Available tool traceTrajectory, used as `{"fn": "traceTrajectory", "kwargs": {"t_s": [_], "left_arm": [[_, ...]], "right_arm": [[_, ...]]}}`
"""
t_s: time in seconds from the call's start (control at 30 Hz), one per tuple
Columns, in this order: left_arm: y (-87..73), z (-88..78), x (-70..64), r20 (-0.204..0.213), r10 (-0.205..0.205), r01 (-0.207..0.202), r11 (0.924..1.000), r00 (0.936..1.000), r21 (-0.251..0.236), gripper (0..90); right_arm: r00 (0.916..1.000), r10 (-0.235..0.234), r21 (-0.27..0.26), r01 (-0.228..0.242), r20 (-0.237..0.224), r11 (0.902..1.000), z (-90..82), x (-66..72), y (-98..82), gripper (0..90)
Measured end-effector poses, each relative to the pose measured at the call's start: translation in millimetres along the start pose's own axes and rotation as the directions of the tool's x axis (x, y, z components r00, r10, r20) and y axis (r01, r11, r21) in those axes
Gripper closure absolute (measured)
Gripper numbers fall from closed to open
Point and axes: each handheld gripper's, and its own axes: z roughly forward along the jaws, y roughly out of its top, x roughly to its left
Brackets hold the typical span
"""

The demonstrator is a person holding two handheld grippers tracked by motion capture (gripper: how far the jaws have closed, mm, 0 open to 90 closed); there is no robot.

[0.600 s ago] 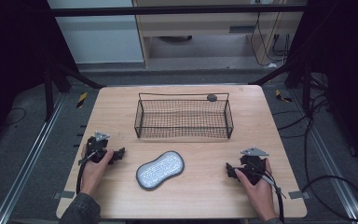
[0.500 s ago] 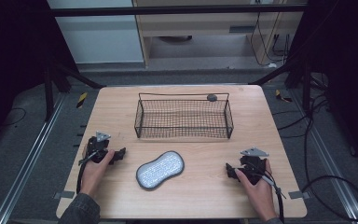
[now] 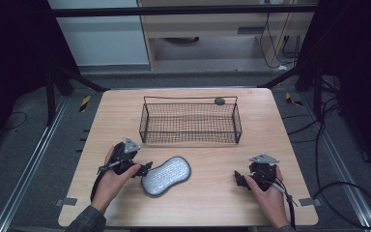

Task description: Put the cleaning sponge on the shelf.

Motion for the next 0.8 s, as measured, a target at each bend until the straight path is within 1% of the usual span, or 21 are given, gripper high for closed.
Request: {"fn": "traceTrajectory", "kwargs": {"t_s": [0.03,0.07,0.1,0.13,0.17,0.23,0.27,0.3,0.33,0.43,0.47,0.6,0.63,0.73,0.8], "left_arm": [[1.8,0.0,-5.8,0.016,0.012,-0.012,0.9999,0.9998,0.008,4.1],[1.8,0.0,-5.8,0.016,0.012,-0.012,0.9999,0.9998,0.008,4.1],[4.9,-0.3,-16.4,0.021,0.043,-0.044,0.9986,0.9989,0.029,4.1],[6.4,-0.8,-20.6,0.025,0.046,-0.047,0.9983,0.9986,0.036,4.1],[6.4,-0.8,-20.6,0.025,0.046,-0.047,0.9983,0.9986,0.036,4.1],[9.6,-2.8,-28.1,0.042,0.054,-0.056,0.9973,0.9976,0.047,4.1],[10.6,-3.5,-30.1,0.043,0.059,-0.061,0.9969,0.9973,0.051,4.0],[12.9,-5.5,-34.9,0.037,0.070,-0.072,0.9951,0.9969,0.068,4.0],[12.9,-5.5,-34.9,0.037,0.070,-0.072,0.9951,0.9969,0.068,4.0],[15.5,-8.4,-41.8,0.062,0.083,-0.088,0.9927,0.9946,0.083,4.0],[16.7,-9.4,-46.2,0.061,0.109,-0.115,0.9890,0.9921,0.094,3.9],[19.8,-12.6,-53.4,0.079,0.143,-0.151,0.9823,0.9866,0.111,4.0],[19.8,-12.6,-53.4,0.079,0.143,-0.151,0.9823,0.9866,0.111,3.9],[22.2,-15.9,-58.6,0.102,0.168,-0.180,0.9763,0.9805,0.121,3.9],[23.0,-16.3,-61.8,0.106,0.181,-0.193,0.9730,0.9779,0.126,4.0]], "right_arm": [[1.0000,-0.001,0.000,0.001,-0.001,1.0000,-0.1,-0.1,0.0,0.4],[1.0000,-0.002,0.001,0.002,-0.003,1.0000,-0.2,-0.3,-0.1,0.4],[1.0000,-0.002,0.002,0.002,-0.005,1.0000,-0.2,-0.5,-0.1,0.3],[1.0000,-0.003,0.002,0.003,-0.005,1.0000,-0.2,-0.5,-0.1,0.3],[1.0000,-0.003,0.002,0.003,-0.005,1.0000,-0.2,-0.5,-0.1,0.3],[1.0000,-0.003,0.002,0.003,-0.007,1.0000,-0.3,-0.6,-0.2,0.4],[0.9999,-0.005,0.001,0.005,-0.010,1.0000,-0.5,-0.9,-0.3,0.4],[0.9999,-0.009,0.000,0.009,-0.008,1.0000,-0.3,-1.1,-0.5,0.4],[0.9999,-0.009,0.000,0.009,-0.008,1.0000,-0.4,-1.1,-0.5,0.4],[0.9998,-0.015,-0.001,0.015,-0.010,0.9999,-0.6,-1.5,-0.8,0.4],[0.9998,-0.014,0.000,0.014,-0.010,0.9999,-0.7,-1.5,-0.9,0.4],[0.9998,-0.017,0.000,0.017,-0.010,0.9999,-0.7,-1.6,-0.9,0.4],[0.9998,-0.017,0.000,0.017,-0.010,0.9999,-0.7,-1.6,-1.0,0.4],[0.9998,-0.017,0.000,0.017,-0.010,0.9999,-0.7,-1.5,-1.0,0.4],[0.9998,-0.019,0.001,0.019,-0.009,0.9998,-0.7,-1.6,-1.0,0.4]]}}
